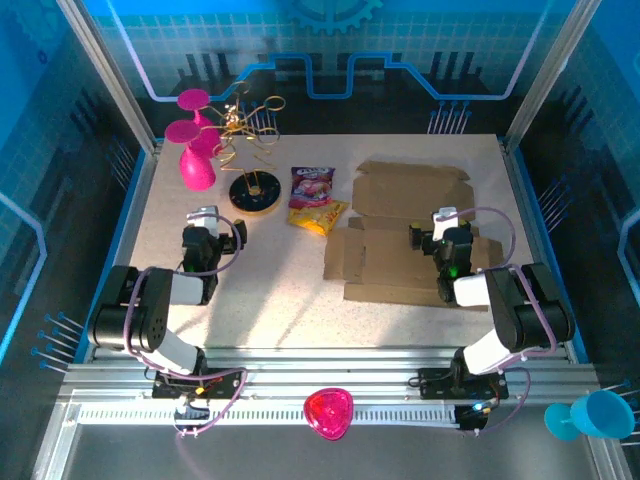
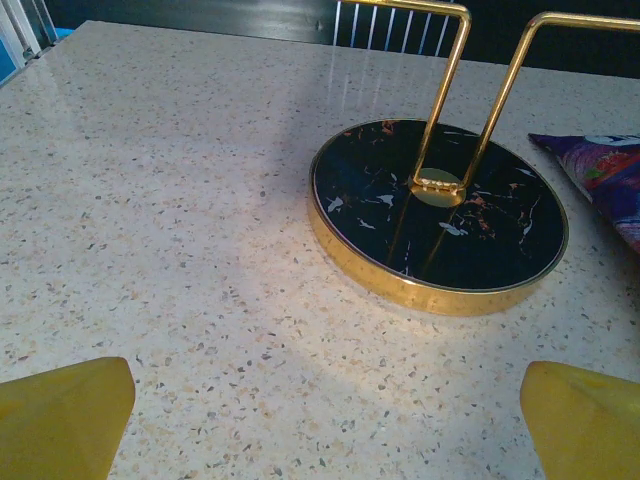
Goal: Fold the paper box
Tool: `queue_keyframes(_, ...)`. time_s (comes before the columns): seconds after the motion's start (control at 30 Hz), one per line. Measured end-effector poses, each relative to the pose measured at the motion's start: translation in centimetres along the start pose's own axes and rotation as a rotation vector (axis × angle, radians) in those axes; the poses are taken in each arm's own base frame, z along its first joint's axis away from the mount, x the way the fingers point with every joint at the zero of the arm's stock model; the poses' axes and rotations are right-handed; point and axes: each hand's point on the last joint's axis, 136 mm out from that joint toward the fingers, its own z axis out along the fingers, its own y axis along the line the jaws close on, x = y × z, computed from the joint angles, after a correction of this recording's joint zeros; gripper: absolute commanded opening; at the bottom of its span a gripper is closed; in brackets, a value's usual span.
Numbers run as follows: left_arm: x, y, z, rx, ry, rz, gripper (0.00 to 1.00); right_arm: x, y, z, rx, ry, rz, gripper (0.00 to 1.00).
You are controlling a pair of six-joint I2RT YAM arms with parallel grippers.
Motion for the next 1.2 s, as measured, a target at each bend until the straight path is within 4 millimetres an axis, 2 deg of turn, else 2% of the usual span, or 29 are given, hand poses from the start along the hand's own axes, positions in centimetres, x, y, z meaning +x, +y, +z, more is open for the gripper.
queue_keyframes(0.77,0.0,0.0,0.0,0.0,0.0,0.0,0.99,0.0,0.2,0.0,-0.015,-0.002,0.003,1.0)
queue_keyframes(0.87,0.0,0.0,0.0,0.0,0.0,0.0,0.99,-0.3,0.1,-0.4,-0.008,-0.037,0.01,1.0)
queue_keyframes(1.07,-0.1,-0.2,-0.4,0.008,-0.028,0.0,0.99,1.3,-0.2,-2.2,-0.004,-0.057,0.016,1.0)
queue_keyframes(1.2,0.5,-0.2,-1.5,0.006,-0.044,0.002,1.0,0.3,-0.2,-2.5,0.005,-0.094,0.015,1.0)
